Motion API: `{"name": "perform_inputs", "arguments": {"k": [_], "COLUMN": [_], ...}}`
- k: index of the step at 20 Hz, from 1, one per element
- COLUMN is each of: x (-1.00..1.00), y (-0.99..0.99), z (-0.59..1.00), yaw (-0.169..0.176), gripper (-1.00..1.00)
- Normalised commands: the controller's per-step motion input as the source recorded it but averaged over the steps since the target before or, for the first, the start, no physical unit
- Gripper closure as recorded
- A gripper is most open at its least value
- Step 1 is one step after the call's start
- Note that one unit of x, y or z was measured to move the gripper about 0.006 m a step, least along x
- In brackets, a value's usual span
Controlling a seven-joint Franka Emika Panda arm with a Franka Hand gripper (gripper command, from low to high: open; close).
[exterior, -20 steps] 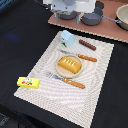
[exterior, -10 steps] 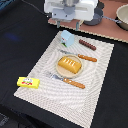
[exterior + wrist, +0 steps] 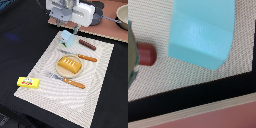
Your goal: Interact with the objects in diverse but meaningful ways.
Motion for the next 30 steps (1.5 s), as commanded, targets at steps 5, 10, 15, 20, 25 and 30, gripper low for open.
{"name": "perform_inputs", "arguments": {"k": [5, 10, 15, 20, 25, 30], "x": [-0.26, -0.25, -0.27, -0.20, -0.06, -0.11], "y": [0.00, 0.03, 0.10, 0.08, 0.08, 0.01], "z": [-0.40, -0.44, -0.45, -0.15, 0.00, 0.00], "yaw": [-0.016, -0.008, 0.000, 0.000, 0.000, 0.000], "gripper": [-1.00, -1.00, -1.00, 1.00, 1.00, 1.00]}}
